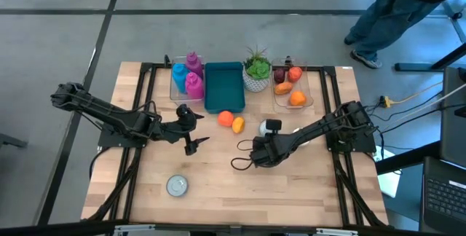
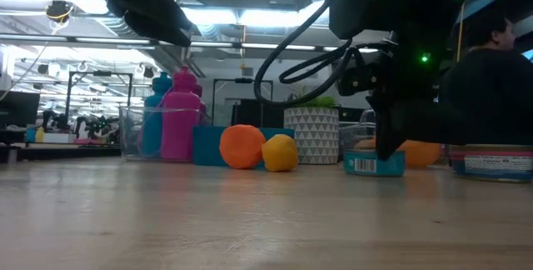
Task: Pick & Place Food Item
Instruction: Put the green tuna can into the blue bin
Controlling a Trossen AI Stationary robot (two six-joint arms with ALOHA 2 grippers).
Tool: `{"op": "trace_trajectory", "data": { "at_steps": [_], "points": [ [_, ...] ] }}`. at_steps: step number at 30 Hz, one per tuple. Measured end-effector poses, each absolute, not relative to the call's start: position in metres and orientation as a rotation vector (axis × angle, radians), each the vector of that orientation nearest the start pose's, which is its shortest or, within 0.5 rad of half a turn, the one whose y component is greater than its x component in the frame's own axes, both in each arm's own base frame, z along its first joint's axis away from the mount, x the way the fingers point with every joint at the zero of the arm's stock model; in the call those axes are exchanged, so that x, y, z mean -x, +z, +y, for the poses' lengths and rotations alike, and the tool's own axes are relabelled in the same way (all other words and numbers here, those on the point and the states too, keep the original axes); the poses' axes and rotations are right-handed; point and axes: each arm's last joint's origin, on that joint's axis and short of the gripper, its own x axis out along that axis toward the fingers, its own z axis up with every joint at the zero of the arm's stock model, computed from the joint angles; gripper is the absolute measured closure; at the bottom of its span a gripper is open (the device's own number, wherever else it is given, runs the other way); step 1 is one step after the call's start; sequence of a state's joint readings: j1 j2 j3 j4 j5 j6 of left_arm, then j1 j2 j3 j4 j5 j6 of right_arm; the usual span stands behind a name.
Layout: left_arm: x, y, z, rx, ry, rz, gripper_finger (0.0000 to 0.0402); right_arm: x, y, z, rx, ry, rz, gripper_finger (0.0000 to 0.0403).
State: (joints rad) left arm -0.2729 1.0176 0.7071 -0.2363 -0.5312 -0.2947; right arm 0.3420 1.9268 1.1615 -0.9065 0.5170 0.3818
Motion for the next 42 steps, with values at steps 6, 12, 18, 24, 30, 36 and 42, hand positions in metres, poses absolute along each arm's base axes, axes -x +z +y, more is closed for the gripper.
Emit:
{"op": "trace_trajectory", "data": {
  "at_steps": [6, 12, 18, 24, 30, 36, 42],
  "points": [
    [-0.208, 0.262, -0.043, 0.067, 0.34, 0.457, 0.0009, -0.31, 0.146, 0.096, 0.365, -0.384, 1.448, 0.0403],
    [-0.208, 0.262, -0.042, 0.062, 0.357, 0.453, 0.0009, -0.311, 0.158, 0.097, 0.382, -0.378, 1.421, 0.0403],
    [-0.208, 0.262, -0.042, 0.061, 0.358, 0.453, 0.0009, -0.309, 0.16, 0.099, 0.416, -0.383, 1.432, 0.0403],
    [-0.208, 0.262, -0.042, 0.069, 0.361, 0.451, 0.0009, -0.306, 0.162, 0.104, 0.457, -0.379, 1.433, 0.0403],
    [-0.21, 0.262, -0.029, 0.163, 0.436, 0.434, 0.0009, -0.309, 0.182, 0.112, 0.55, -0.393, 1.411, 0.0403],
    [-0.213, 0.262, -0.008, 0.356, 0.454, 0.431, 0.0009, -0.318, 0.203, 0.115, 0.619, -0.376, 1.364, 0.0403],
    [-0.219, 0.268, 0.014, 0.528, 0.369, 0.37, 0.0009, -0.321, 0.219, 0.114, 0.725, -0.408, 1.345, 0.0403]
  ]
}}
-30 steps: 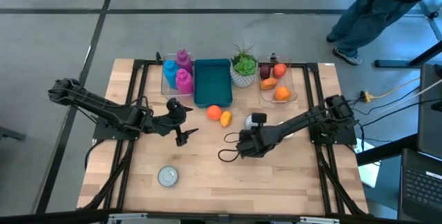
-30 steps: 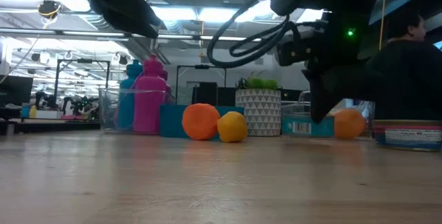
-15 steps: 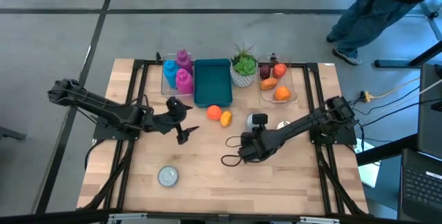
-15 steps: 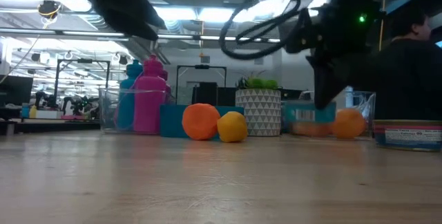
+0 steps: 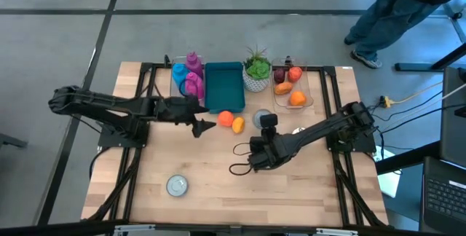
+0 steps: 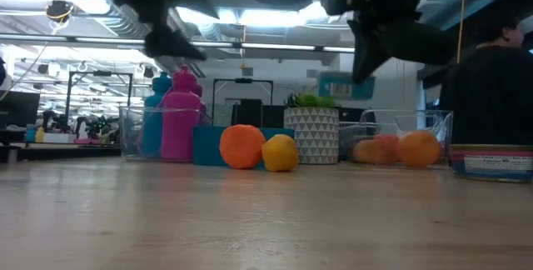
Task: Pick & Place Food Item
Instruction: Put the green tuna can into the blue bin
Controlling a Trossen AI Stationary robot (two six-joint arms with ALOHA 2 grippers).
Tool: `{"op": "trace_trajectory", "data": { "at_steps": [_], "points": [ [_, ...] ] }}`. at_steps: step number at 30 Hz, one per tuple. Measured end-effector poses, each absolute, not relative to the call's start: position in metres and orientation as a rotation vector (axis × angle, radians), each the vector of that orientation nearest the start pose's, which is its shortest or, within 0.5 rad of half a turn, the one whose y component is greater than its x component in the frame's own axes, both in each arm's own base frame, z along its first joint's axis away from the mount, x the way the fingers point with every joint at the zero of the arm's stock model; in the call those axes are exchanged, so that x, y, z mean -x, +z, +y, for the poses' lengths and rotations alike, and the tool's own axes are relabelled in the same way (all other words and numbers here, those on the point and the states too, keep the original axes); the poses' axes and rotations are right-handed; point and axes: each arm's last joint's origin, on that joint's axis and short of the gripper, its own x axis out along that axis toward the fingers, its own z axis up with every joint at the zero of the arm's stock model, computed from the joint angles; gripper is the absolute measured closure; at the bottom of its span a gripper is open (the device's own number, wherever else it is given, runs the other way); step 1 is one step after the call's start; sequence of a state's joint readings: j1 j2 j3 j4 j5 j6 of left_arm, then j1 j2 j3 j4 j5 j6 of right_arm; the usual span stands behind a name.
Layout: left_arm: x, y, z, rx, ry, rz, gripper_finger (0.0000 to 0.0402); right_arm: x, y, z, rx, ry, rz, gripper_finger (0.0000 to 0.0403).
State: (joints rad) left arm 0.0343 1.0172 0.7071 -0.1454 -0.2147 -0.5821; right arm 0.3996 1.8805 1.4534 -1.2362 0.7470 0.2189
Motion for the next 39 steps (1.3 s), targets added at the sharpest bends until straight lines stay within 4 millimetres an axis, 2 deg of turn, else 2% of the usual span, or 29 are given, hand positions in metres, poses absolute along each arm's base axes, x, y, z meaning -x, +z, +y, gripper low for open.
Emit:
{"op": "trace_trajectory", "data": {
  "at_steps": [5, 7, 11, 16, 23, 29, 33, 39],
  "points": [
    [-0.224, 0.284, 0.033, 0.68, 0.197, 0.226, 0.0009, -0.325, 0.231, 0.115, 0.787, -0.419, 1.312, 0.0403],
    [-0.224, 0.286, 0.041, 0.72, 0.18, 0.203, 0.0009, -0.327, 0.236, 0.115, 0.804, -0.416, 1.298, 0.0403],
    [-0.227, 0.279, 0.057, 0.783, 0.221, 0.219, 0.0009, -0.331, 0.245, 0.116, 0.831, -0.416, 1.267, 0.0403],
    [-0.246, 0.267, 0.072, 0.857, 0.155, 0.208, 0.0009, -0.337, 0.255, 0.119, 0.843, -0.404, 1.218, 0.0403],
    [-0.276, 0.25, 0.081, 0.938, -0.005, 0.149, 0.0009, -0.34, 0.257, 0.119, 0.861, -0.383, 1.206, 0.0403],
    [-0.286, 0.237, 0.087, 0.976, 0.005, 0.141, 0.0009, -0.34, 0.257, 0.119, 0.863, -0.384, 1.204, 0.0403],
    [-0.295, 0.237, 0.089, 0.973, -0.004, 0.129, 0.0009, -0.342, 0.257, 0.119, 0.864, -0.378, 1.194, 0.0403],
    [-0.316, 0.25, 0.088, 0.927, -0.06, 0.134, 0.0009, -0.344, 0.257, 0.115, 0.852, -0.372, 1.198, 0.0403]
  ]
}}
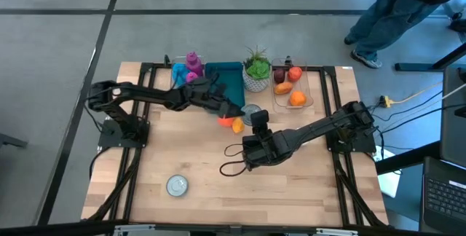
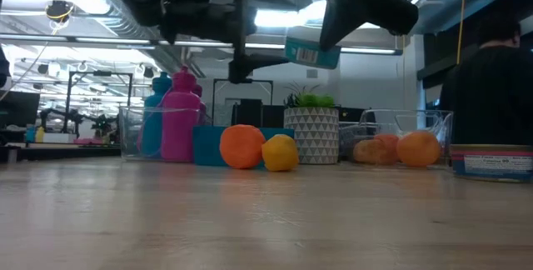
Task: Pick & Place Food Item
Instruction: Put the green tuna can into the blue bin
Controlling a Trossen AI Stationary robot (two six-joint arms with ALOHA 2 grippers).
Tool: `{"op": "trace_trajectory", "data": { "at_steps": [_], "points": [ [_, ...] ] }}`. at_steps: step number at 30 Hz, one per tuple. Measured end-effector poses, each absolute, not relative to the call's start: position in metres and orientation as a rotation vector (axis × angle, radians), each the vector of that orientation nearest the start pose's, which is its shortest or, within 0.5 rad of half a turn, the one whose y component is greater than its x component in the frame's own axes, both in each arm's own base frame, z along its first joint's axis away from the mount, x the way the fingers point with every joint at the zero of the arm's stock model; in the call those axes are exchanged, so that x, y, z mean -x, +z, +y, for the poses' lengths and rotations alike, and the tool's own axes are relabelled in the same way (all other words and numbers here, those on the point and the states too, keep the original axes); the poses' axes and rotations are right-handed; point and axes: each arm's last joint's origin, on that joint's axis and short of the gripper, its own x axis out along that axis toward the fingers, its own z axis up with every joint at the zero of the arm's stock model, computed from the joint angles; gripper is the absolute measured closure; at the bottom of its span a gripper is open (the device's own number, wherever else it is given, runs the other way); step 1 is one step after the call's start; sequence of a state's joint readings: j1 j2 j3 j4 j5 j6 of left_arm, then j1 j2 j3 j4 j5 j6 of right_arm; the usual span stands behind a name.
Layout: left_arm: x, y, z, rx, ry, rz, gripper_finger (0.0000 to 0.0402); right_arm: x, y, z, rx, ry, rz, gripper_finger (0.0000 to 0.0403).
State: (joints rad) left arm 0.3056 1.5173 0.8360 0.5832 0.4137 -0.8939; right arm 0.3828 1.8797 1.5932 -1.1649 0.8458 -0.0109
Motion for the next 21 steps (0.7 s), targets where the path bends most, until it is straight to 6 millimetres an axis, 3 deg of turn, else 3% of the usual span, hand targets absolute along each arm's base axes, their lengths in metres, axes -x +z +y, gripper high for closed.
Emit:
{"op": "trace_trajectory", "data": {
  "at_steps": [13, 21],
  "points": [
    [-0.3277, 0.2487, 0.0889, 0.911, -0.063, 0.211, 0.0011, -0.3445, 0.2572, 0.1152, 0.854, -0.374, 1.196, 0.0403],
    [-0.3277, 0.2487, 0.0887, 0.91, -0.063, 0.211, 0.0071, -0.3446, 0.2574, 0.115, 0.859, -0.381, 1.193, 0.0403]
  ]
}}
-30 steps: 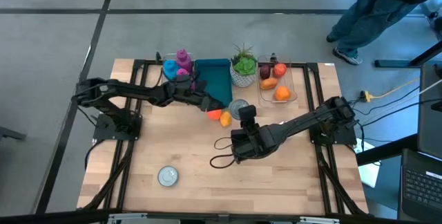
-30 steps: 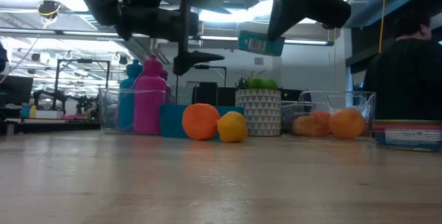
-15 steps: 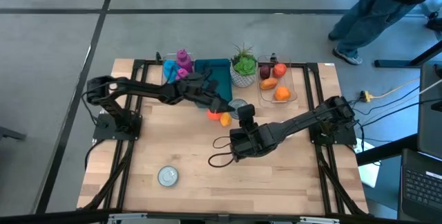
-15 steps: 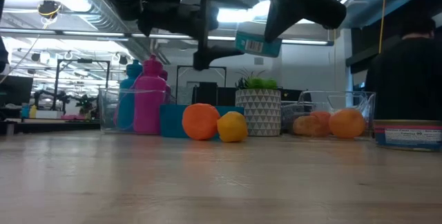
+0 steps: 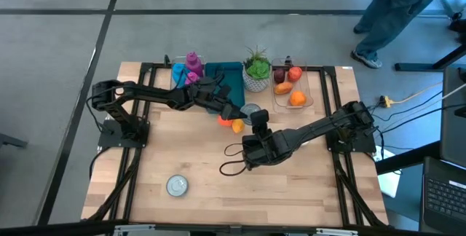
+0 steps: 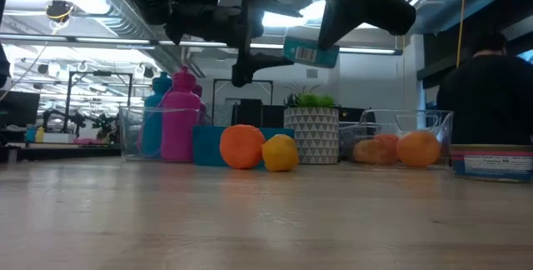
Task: Pick & Place Food Item
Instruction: Put the green tuna can into the blue bin
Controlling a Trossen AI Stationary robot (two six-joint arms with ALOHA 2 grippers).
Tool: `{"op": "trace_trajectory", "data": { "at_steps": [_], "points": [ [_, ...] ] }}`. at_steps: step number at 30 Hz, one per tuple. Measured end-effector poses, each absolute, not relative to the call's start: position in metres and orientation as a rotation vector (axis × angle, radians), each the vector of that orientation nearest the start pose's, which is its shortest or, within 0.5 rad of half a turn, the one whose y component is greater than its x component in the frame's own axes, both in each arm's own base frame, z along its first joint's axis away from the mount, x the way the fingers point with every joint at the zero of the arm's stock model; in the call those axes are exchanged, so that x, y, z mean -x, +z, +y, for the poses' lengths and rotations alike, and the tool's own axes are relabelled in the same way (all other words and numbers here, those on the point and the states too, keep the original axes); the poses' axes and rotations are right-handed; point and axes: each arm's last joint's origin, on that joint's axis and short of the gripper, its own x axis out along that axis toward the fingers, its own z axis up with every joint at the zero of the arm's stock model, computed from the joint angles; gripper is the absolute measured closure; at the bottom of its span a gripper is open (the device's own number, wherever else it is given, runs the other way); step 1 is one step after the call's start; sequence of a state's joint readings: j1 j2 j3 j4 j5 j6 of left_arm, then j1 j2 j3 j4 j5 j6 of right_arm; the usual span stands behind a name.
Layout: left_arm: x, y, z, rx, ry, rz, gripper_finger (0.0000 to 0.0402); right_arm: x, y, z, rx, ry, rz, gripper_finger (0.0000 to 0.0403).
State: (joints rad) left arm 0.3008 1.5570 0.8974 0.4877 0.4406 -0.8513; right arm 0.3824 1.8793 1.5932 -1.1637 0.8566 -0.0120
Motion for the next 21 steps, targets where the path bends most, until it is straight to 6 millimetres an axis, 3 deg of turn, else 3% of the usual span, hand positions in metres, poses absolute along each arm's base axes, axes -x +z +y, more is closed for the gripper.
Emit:
{"op": "trace_trajectory", "data": {
  "at_steps": [15, 21],
  "points": [
    [-0.3272, 0.249, 0.0902, 0.89, -0.061, 0.205, 0.0278, -0.3442, 0.2576, 0.1149, 0.869, -0.384, 1.194, 0.0403],
    [-0.3272, 0.249, 0.0901, 0.866, -0.065, 0.204, 0.0286, -0.3443, 0.2576, 0.1149, 0.867, -0.384, 1.193, 0.0403]
  ]
}}
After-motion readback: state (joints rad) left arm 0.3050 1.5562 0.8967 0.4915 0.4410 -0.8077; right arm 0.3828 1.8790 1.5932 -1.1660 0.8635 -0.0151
